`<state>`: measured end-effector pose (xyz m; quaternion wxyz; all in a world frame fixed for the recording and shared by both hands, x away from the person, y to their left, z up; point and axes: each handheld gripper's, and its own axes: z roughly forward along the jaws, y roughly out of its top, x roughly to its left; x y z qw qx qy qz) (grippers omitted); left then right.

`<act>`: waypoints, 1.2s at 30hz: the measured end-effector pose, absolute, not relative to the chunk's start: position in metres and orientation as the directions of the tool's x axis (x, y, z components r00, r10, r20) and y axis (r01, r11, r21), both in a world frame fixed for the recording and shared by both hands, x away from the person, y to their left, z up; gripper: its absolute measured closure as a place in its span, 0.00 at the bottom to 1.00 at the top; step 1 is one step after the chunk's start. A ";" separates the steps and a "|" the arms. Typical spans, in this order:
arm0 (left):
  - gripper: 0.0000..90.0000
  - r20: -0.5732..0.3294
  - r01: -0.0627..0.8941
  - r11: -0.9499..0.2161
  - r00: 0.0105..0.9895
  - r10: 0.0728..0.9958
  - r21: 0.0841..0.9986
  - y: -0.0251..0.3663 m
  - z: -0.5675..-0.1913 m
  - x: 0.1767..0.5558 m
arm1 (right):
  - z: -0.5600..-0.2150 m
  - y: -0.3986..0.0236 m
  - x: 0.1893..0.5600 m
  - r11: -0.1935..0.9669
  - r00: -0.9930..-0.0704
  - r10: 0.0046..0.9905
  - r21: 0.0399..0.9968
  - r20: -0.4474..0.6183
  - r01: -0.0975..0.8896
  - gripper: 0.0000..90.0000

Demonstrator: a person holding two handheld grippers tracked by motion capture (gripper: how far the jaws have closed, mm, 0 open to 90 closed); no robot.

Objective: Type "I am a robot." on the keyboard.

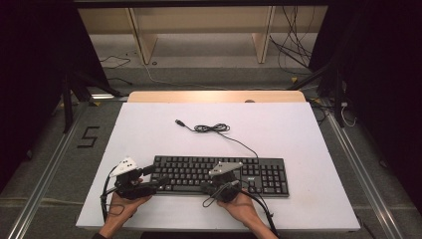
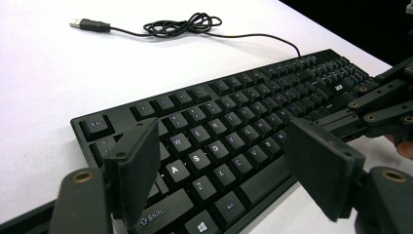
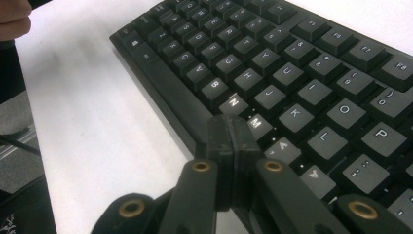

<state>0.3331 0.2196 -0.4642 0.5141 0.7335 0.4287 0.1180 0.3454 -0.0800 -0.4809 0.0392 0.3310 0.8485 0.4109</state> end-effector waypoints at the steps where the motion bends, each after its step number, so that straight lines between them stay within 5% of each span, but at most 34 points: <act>1: 0.32 -0.268 0.508 -0.104 0.605 0.750 0.855 0.220 -0.464 0.333 | -0.481 -0.080 0.345 0.443 -0.778 0.594 0.724 0.205 0.529 1.00; 36: 0.32 -0.267 0.509 -0.106 0.604 0.751 0.854 0.220 -0.465 0.334 | -0.481 -0.081 0.346 0.432 -0.774 0.596 0.727 0.216 0.535 1.00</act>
